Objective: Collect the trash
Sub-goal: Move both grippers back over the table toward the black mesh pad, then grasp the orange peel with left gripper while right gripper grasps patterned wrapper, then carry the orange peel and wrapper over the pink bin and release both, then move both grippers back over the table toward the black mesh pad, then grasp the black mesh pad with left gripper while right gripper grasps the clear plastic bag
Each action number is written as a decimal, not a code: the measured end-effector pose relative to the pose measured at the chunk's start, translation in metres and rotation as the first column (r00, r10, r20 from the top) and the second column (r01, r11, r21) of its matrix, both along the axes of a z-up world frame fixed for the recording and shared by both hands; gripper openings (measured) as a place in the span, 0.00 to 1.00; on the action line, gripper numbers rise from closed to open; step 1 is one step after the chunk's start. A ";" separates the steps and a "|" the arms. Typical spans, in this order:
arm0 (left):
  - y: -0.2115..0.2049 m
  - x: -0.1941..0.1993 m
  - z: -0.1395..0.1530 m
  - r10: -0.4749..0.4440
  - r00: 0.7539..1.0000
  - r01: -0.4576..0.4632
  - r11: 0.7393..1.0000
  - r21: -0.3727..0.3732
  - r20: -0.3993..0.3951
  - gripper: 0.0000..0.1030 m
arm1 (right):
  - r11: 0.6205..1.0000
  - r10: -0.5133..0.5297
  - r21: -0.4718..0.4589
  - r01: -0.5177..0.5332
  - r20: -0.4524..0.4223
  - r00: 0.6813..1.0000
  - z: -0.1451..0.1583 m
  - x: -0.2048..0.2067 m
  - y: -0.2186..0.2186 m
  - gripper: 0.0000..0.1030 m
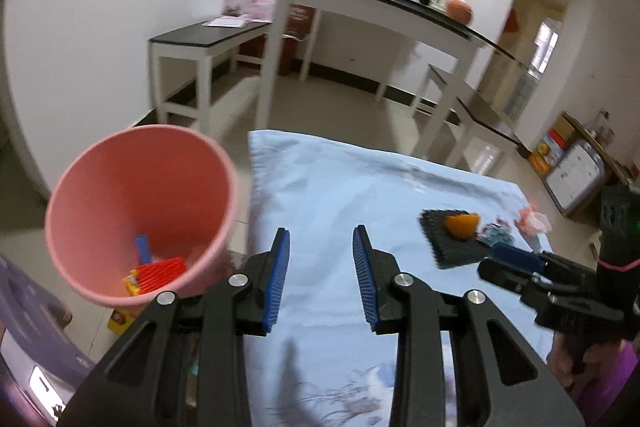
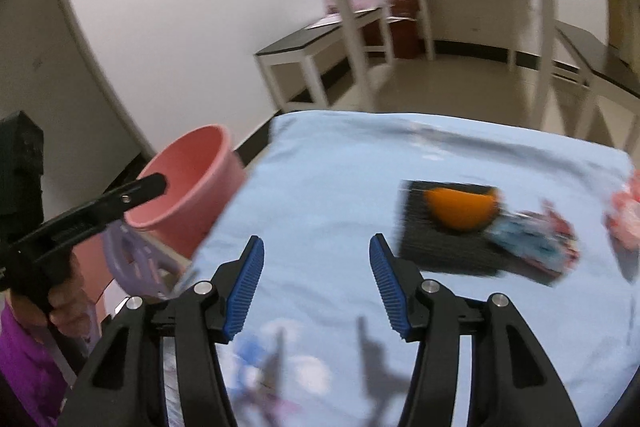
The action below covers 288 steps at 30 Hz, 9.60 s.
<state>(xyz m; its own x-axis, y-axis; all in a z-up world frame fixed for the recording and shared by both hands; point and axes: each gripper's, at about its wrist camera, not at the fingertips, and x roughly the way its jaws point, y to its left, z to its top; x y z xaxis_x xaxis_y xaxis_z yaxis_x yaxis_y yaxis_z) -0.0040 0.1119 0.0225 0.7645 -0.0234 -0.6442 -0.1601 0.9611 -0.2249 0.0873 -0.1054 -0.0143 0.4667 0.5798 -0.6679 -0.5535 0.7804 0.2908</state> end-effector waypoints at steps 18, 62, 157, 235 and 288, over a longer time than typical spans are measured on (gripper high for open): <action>-0.091 0.068 -0.008 -0.354 0.935 0.355 0.934 0.037 -0.015 0.32 | 0.993 0.003 -0.119 0.002 0.050 0.999 -0.020 0.071 -0.087 0.72; -0.175 0.154 -0.065 -0.717 0.621 0.784 0.571 0.244 -0.317 0.32 | 0.988 0.098 -0.118 -0.101 -0.026 0.995 -0.032 0.086 -0.098 0.16; 0.126 -0.037 -0.016 0.411 0.912 -0.411 0.911 0.030 -0.006 0.04 | 0.952 0.304 -0.018 -0.305 -0.027 0.952 0.013 -0.010 0.263 0.18; -0.048 0.004 0.001 -0.075 0.997 0.073 0.991 0.114 0.009 0.33 | 0.988 -0.080 -0.122 0.092 0.100 0.992 0.010 -0.024 -0.023 0.51; -0.178 0.127 -0.090 -0.557 0.811 0.585 0.763 0.274 -0.180 0.09 | 0.864 -0.498 -0.049 0.501 0.057 0.865 -0.011 0.075 -0.202 0.56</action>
<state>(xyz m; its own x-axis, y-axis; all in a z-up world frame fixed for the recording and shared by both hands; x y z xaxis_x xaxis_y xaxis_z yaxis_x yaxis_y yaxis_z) 0.1227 -0.0662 -0.0678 0.6160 -0.2324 -0.7527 0.4358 0.8965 0.0798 0.1625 -0.3069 -0.0250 0.7111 0.2210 -0.6674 -0.0952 0.9708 0.2200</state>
